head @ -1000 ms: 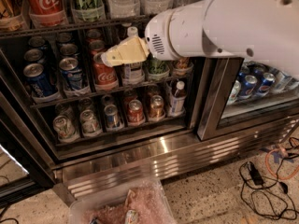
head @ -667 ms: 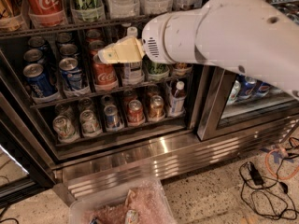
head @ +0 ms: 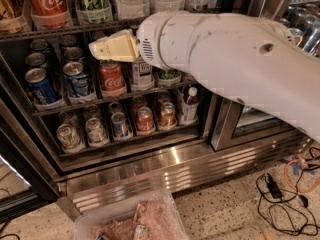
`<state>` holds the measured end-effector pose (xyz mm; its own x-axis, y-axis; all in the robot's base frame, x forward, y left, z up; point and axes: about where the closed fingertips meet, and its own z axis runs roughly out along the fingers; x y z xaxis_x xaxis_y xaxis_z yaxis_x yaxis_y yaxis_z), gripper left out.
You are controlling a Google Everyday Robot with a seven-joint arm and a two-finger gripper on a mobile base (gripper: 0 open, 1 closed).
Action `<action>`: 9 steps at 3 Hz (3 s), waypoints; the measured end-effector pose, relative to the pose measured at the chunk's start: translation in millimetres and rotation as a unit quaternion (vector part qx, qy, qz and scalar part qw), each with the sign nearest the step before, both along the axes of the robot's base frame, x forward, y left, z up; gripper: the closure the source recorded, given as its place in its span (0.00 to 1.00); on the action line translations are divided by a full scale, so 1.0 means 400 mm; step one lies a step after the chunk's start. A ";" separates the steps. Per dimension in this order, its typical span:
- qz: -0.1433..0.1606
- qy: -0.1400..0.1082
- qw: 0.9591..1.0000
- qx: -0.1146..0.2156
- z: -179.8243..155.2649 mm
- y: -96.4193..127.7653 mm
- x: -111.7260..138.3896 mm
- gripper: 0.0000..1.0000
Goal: Pick green can from top shelf of fridge
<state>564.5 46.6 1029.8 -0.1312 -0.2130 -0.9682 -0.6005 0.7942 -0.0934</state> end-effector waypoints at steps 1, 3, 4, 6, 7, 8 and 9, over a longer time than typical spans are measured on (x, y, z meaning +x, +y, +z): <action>0.001 0.000 1.000 -0.002 -0.001 0.002 -0.001 0.00; -0.029 -0.024 0.999 0.031 0.005 -0.028 -0.011 0.00; -0.052 -0.052 0.995 0.074 0.016 -0.050 -0.025 0.00; -0.039 -0.054 0.995 0.076 0.022 -0.015 -0.022 0.00; -0.017 -0.061 0.995 0.079 0.033 0.039 -0.006 0.00; -0.005 -0.066 0.994 0.084 0.035 0.069 0.005 0.00; 0.010 -0.070 0.993 0.097 0.029 0.113 0.020 0.00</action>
Offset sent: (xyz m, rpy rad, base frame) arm 0.0044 0.0038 -0.0022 0.0489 -0.0342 -0.0693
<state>572.4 91.8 1041.5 0.0091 -0.0220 -0.9997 -0.6087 0.7931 -0.0230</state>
